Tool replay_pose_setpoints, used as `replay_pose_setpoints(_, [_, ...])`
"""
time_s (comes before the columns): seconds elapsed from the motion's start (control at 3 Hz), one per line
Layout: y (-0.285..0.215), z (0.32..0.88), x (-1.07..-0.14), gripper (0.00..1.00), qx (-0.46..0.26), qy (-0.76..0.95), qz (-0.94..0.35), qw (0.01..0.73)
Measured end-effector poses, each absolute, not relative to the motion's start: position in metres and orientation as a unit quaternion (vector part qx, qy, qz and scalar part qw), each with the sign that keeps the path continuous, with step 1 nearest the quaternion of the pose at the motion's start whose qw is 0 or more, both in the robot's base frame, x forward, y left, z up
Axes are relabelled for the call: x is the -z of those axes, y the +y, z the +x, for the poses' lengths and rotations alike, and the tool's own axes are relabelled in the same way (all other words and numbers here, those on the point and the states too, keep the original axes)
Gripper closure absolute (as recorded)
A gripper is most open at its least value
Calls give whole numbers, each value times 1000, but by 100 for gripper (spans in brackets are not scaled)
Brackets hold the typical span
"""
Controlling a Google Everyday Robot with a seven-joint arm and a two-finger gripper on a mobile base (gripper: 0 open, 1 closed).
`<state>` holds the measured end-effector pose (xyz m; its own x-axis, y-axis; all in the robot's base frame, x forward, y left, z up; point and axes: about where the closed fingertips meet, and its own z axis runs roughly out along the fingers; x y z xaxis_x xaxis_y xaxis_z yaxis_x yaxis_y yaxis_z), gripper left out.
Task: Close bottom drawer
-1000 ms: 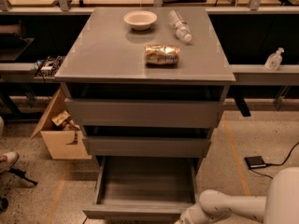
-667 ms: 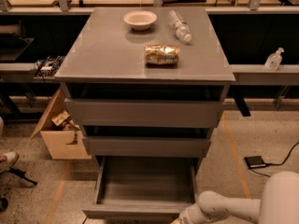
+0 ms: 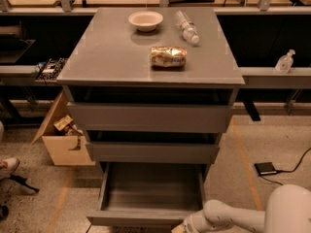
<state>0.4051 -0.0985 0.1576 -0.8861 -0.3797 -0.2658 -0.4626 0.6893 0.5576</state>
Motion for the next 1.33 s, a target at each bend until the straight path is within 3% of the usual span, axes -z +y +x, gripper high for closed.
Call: replay_pose_setpoints(1.33, [-45, 469, -186, 100, -338, 882, -281, 174])
